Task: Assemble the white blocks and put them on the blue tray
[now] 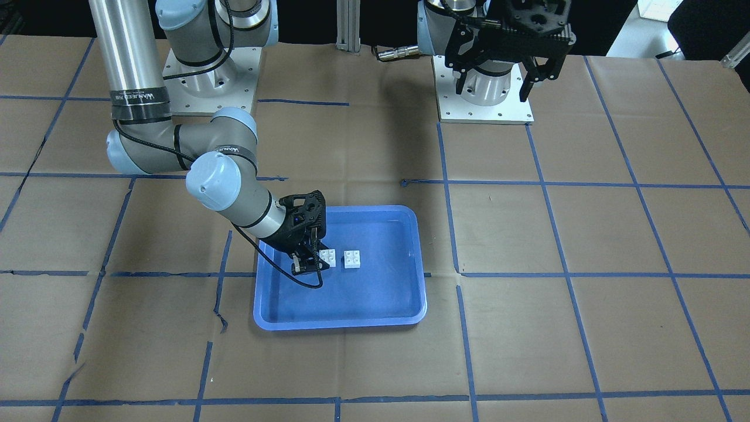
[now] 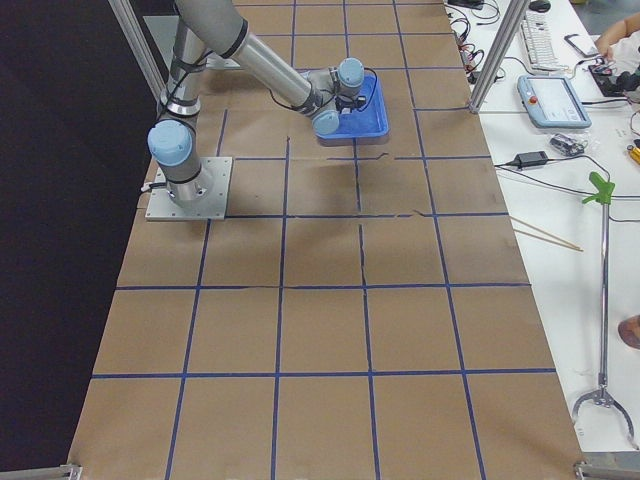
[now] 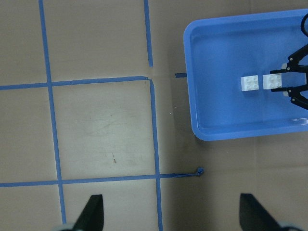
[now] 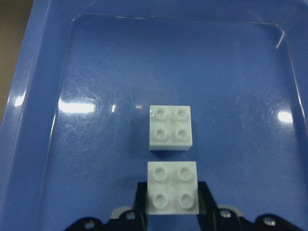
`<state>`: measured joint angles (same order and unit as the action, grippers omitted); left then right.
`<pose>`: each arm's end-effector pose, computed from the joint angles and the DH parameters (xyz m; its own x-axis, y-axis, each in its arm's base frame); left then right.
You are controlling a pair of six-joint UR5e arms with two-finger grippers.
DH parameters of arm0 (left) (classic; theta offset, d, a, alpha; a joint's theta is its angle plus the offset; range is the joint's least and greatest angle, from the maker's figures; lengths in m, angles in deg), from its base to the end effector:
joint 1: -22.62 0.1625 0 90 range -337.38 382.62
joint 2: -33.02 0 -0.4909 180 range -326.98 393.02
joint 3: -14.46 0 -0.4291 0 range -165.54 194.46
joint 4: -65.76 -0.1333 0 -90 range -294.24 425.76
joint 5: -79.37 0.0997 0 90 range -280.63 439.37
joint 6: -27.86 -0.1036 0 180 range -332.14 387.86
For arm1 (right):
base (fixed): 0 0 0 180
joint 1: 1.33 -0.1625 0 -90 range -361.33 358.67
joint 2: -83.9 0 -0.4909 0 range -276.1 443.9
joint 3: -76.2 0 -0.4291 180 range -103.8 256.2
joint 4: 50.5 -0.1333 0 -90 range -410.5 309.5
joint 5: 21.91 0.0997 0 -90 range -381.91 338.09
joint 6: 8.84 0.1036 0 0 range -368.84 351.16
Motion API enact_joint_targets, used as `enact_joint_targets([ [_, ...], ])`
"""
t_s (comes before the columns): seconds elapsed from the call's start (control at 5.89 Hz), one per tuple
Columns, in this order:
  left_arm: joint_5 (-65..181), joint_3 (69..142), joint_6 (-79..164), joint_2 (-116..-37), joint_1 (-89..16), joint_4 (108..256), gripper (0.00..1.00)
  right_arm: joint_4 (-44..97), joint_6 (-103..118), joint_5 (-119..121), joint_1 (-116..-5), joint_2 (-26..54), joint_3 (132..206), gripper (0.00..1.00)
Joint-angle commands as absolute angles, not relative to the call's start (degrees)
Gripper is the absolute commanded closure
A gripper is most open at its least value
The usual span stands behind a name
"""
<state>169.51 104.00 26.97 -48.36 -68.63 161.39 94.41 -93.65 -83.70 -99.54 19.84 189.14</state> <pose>-0.1430 -0.4529 0.6182 -0.9993 0.0372 -0.0034 0.0373 0.9975 -0.0601 0.2669 -0.5734 0.2004 0.0632 -0.9961 0.0621 -0.8744 -0.0852 -0.4777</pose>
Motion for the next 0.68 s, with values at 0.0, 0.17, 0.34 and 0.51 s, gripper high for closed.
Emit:
enact_joint_targets([
  [0.0,169.54,103.06,27.33,-48.45,-67.99,161.47,0.01,98.17,-89.39,-83.87,-99.76,21.66,189.14,0.77],
  [0.17,169.54,103.06,27.33,-48.45,-67.99,161.47,0.01,99.78,-88.22,-83.87,-99.76,22.46,189.14,0.77],
  [0.34,169.54,103.14,27.33,-48.45,-67.90,161.38,0.01,99.79,-88.21,-83.87,-99.76,22.46,189.05,0.77],
  [0.51,169.81,103.14,27.25,-48.28,-67.73,161.38,0.01,99.79,-88.12,-83.87,-99.76,22.46,189.05,0.77],
])
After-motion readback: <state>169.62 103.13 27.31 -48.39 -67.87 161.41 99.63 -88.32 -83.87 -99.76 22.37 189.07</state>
